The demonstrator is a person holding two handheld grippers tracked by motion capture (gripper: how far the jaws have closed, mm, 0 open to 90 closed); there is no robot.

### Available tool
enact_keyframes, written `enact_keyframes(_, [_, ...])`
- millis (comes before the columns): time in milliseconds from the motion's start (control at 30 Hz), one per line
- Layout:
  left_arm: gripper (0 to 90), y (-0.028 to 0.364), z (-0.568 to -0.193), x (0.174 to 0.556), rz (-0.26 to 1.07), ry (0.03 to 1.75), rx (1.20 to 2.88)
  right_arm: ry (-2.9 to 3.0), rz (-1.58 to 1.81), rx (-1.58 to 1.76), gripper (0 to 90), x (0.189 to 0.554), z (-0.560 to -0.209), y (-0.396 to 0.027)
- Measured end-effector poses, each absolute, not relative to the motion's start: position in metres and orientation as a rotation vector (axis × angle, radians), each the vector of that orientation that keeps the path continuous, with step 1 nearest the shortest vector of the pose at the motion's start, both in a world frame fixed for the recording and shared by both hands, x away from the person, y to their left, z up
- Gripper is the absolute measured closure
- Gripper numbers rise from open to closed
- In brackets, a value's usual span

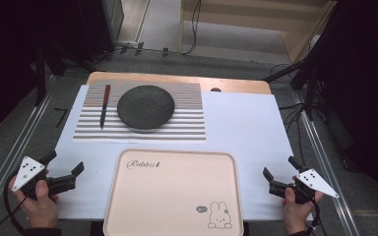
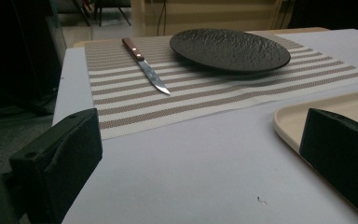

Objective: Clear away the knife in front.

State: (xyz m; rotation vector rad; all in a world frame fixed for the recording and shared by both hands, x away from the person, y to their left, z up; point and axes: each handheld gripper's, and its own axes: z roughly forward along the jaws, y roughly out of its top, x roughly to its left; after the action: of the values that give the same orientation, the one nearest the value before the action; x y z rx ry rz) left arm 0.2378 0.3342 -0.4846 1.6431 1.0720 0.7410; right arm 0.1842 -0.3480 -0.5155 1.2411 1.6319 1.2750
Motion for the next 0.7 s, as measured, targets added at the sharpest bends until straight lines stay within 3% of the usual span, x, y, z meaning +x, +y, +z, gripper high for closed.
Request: enact_keyframes(700, [0.0,0.318,-0.457,0.242,0.757,1.072,1.639,1.634,1.294,1.232,0.0,0.184,-0.516,-0.349])
